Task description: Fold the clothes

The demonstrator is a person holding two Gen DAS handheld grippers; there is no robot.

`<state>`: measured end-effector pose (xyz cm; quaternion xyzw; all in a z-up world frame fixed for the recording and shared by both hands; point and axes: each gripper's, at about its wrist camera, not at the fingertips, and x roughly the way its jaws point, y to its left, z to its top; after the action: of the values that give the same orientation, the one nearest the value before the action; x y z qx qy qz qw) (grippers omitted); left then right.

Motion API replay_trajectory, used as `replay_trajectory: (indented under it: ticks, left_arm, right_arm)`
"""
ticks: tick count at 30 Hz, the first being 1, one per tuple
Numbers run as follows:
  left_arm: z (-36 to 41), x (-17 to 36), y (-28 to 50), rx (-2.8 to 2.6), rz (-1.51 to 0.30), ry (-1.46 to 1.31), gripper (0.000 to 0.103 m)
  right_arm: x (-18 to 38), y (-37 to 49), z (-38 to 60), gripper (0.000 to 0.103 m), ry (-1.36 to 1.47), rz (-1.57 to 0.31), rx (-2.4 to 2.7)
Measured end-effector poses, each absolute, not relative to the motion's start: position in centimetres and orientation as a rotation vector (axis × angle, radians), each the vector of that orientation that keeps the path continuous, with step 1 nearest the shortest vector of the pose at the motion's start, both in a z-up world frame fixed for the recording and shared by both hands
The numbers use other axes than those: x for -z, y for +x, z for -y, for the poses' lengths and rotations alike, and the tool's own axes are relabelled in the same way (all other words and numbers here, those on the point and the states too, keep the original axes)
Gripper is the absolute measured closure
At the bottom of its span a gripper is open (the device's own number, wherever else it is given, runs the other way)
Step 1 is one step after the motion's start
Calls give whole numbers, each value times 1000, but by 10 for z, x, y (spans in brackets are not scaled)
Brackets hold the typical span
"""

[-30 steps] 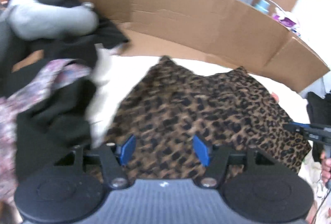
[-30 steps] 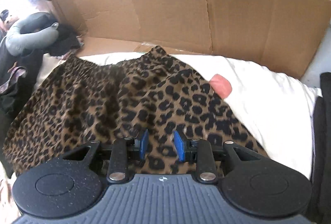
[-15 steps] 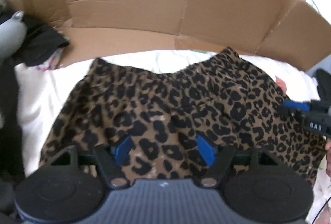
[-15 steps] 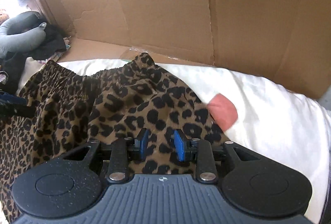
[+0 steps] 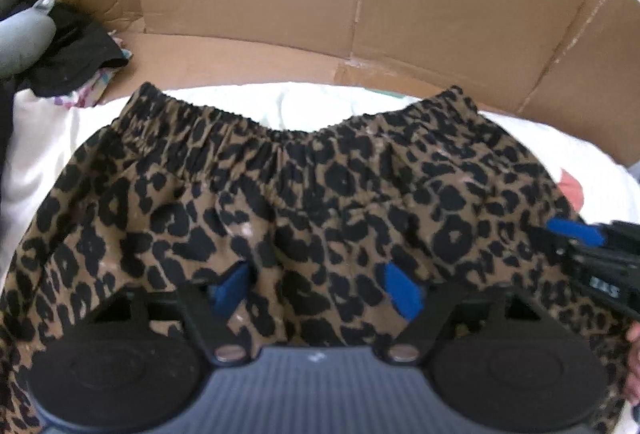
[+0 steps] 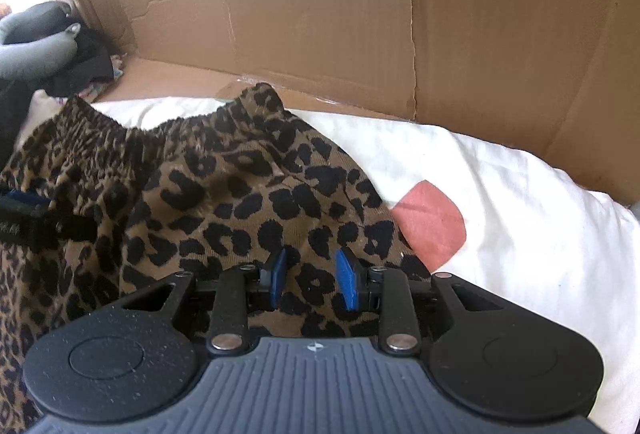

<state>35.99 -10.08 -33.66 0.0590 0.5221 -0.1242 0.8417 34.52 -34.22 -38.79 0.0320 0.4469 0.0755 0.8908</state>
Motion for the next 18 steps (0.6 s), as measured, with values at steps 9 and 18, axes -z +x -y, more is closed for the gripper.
replay_trajectory:
  ticks: [9, 18]
  left_arm:
    - [91, 344, 366, 264, -1115, 176, 47]
    - [80, 305, 357, 374, -1047, 171, 58]
  right_arm:
    - [389, 353, 359, 75, 56, -938, -100]
    - [363, 348, 355, 79, 105, -891, -103]
